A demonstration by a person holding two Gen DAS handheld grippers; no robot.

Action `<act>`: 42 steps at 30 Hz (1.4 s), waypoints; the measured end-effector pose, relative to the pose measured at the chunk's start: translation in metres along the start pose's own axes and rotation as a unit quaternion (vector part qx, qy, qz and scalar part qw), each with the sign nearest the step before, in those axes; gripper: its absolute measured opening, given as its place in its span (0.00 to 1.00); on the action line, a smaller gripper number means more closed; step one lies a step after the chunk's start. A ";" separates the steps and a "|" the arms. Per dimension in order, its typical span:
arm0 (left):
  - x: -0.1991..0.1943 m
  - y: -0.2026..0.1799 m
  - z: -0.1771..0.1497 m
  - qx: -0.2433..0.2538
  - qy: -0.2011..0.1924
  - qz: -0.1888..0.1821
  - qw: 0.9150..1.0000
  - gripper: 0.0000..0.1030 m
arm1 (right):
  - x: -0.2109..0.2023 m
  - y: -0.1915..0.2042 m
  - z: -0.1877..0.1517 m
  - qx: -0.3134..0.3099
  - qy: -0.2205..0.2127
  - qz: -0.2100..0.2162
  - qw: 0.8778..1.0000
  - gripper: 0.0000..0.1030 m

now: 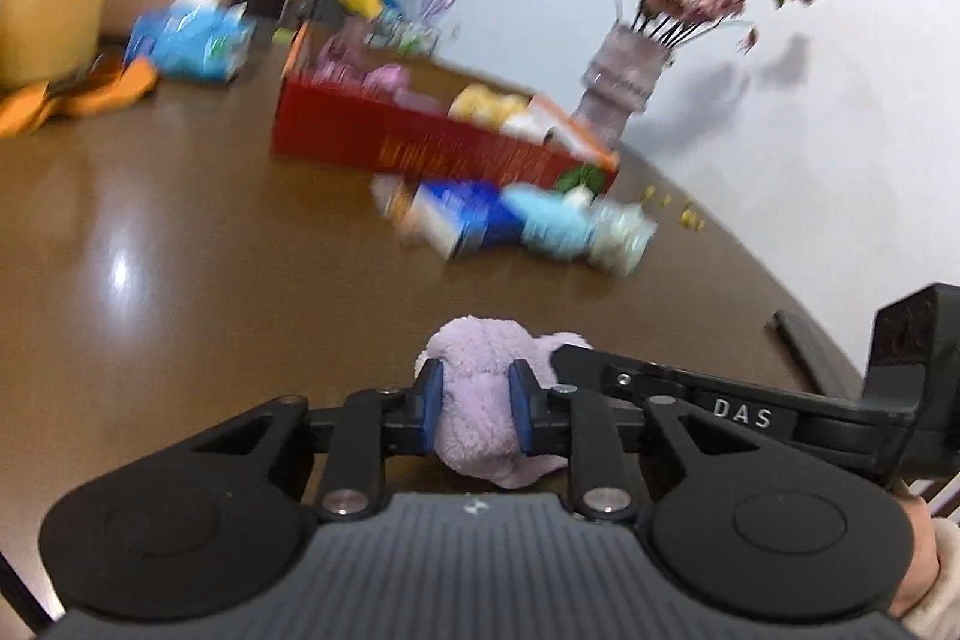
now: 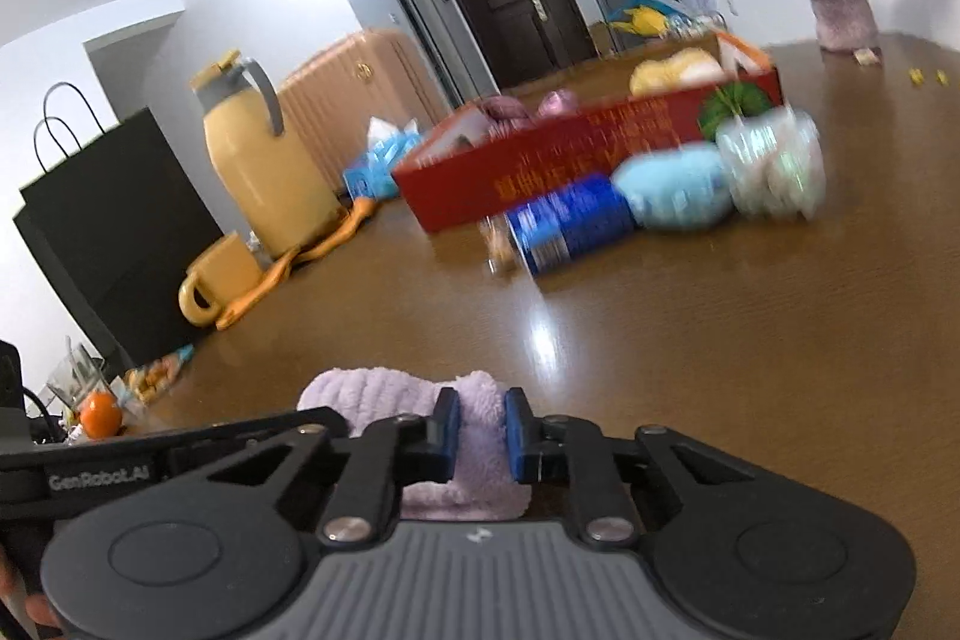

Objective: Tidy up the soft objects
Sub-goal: 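Close both tools on the pink fluffy headband from its sides, then carry the pink headband into the box and open both tools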

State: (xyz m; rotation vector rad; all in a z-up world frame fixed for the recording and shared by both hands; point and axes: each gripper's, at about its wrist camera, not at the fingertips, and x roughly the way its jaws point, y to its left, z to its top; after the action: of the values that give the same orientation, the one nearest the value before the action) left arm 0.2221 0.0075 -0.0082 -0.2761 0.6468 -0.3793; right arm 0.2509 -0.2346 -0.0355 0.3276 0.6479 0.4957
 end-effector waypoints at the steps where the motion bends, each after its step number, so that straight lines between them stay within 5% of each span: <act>1: 0.001 -0.001 0.015 0.010 -0.013 -0.001 1.000 0.23 | 0.001 0.002 0.015 -0.010 -0.011 0.004 1.000 0.15; 7: 0.045 0.012 0.150 0.035 -0.063 -0.006 0.997 0.23 | 0.035 0.014 0.139 -0.087 -0.076 0.008 0.993 0.15; 12: 0.148 0.048 0.243 0.013 -0.011 0.047 0.999 0.23 | 0.137 -0.005 0.237 -0.089 -0.042 -0.028 0.995 0.15; 19: 0.257 0.081 0.244 0.097 0.076 0.154 0.980 0.24 | 0.275 -0.041 0.260 -0.047 0.084 -0.078 0.992 0.15; 25: 0.265 0.089 0.239 0.118 0.064 0.156 0.979 0.30 | 0.307 -0.060 0.264 0.022 0.142 -0.063 0.988 0.20; 27: 0.265 0.084 0.239 0.129 0.060 0.170 0.975 0.37 | 0.306 -0.059 0.265 0.020 0.139 -0.066 0.988 0.24; 29: 0.259 0.079 0.243 0.129 0.057 0.179 0.974 0.47 | 0.296 -0.057 0.267 0.025 0.129 -0.066 0.989 0.37; 32: 0.228 0.071 0.251 0.125 0.038 0.172 0.976 0.52 | 0.263 -0.056 0.276 0.013 0.100 -0.071 0.992 0.40; 42: 0.090 0.023 0.264 0.164 -0.035 0.194 0.967 0.67 | 0.086 -0.043 0.306 -0.065 -0.007 -0.119 0.991 0.60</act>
State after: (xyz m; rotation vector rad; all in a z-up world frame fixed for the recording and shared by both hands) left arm 0.4601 0.0245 0.1373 0.1533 0.5437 -0.0942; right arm 0.5215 -0.2663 0.1342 0.1273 0.6281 0.3047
